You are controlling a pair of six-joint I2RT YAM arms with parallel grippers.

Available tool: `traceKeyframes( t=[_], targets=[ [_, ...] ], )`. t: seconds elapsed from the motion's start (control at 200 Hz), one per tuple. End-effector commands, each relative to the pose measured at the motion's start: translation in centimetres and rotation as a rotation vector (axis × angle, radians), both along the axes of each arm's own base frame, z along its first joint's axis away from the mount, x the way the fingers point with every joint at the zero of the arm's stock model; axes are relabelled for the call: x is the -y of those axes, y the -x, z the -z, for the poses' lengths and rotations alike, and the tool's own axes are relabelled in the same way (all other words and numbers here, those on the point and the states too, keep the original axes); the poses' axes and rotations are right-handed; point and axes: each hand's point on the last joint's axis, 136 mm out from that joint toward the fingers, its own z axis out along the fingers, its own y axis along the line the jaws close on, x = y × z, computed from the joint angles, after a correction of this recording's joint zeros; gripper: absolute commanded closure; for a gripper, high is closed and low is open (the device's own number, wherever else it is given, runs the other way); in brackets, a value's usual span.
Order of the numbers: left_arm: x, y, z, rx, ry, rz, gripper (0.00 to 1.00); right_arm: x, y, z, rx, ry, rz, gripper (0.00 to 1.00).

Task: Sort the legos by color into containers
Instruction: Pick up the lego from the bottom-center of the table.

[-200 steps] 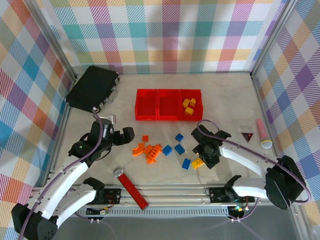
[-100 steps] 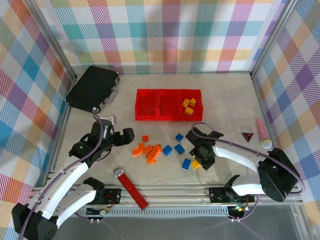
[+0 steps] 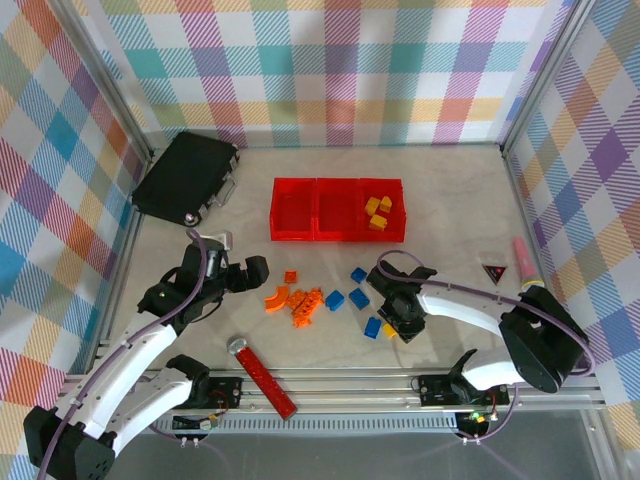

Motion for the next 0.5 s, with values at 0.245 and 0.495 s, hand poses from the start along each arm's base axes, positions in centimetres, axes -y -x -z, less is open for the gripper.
traceKeyframes(
  t=[0.245, 0.495],
  targets=[
    [0.1, 0.0, -0.2, 0.012, 0.0, -0.002, 0.0, 0.9, -0.2, -0.7, 0.024, 0.06, -0.02, 0.63],
    [-0.2, -0.1, 0.0, -0.005, -0.02, -0.016, 0.0, 1.2, -4.8, -7.5, 0.233, 0.147, -0.162, 0.74]
  ],
)
